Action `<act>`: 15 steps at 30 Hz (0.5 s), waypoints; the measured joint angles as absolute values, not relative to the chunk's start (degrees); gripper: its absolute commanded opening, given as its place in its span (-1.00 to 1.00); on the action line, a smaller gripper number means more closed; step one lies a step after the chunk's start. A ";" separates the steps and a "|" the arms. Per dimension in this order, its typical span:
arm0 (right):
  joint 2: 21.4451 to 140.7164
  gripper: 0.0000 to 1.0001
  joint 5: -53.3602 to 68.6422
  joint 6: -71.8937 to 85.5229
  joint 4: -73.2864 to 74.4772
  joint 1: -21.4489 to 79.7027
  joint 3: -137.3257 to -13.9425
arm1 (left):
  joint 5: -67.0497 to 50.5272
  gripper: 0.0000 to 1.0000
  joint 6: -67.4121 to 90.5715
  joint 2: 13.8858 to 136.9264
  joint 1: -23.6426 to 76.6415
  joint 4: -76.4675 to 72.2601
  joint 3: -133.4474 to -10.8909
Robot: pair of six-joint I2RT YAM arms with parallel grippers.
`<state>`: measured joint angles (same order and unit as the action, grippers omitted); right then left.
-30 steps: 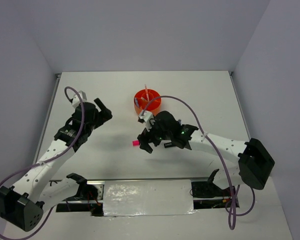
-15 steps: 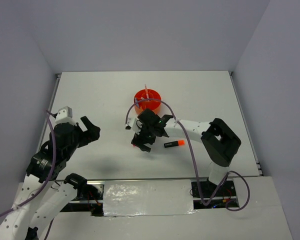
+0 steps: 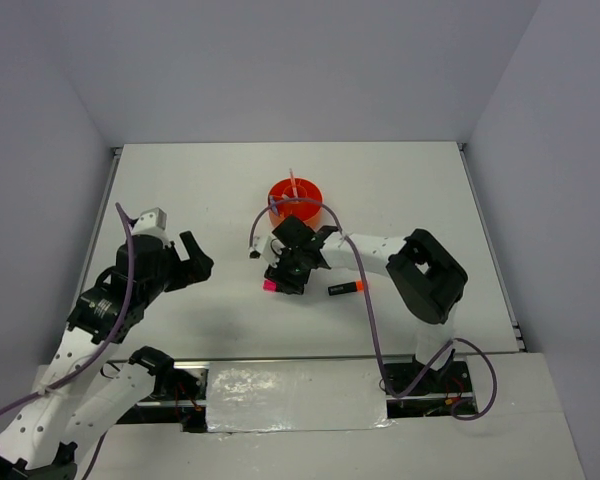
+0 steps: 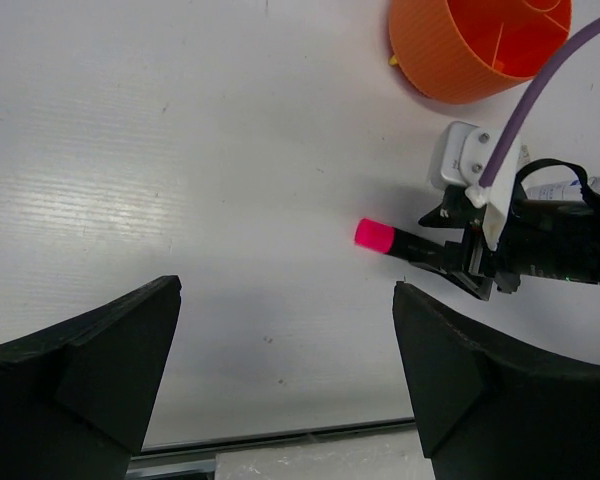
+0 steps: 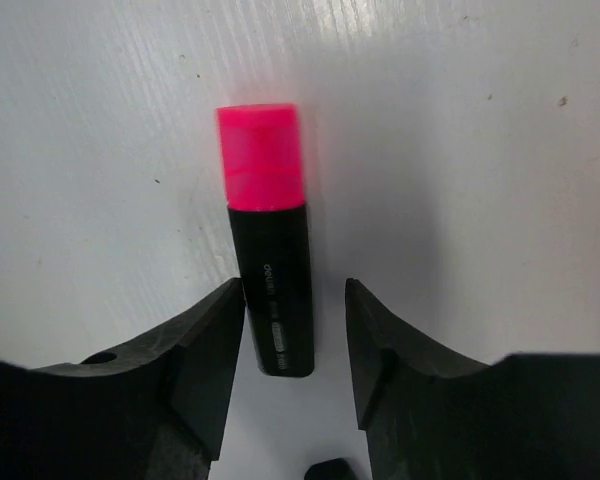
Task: Sort the stationery into containers
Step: Pick up the stationery from the center of the board.
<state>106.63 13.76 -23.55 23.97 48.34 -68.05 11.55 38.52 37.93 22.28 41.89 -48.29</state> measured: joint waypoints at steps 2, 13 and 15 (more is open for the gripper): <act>107.26 -0.07 14.17 -22.98 24.29 48.38 -68.60 | 11.42 0.99 38.06 37.21 22.28 41.87 -48.29; 107.79 -0.09 7.99 -18.22 22.09 52.05 -67.83 | 11.25 0.99 37.74 36.36 22.28 41.74 -48.29; 107.37 -0.50 6.28 -16.43 20.14 53.17 -67.00 | 11.22 0.99 37.74 36.36 22.28 41.71 -48.29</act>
<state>107.37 6.28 -16.43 20.14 53.17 -67.00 11.22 37.74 36.36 22.28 41.71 -48.29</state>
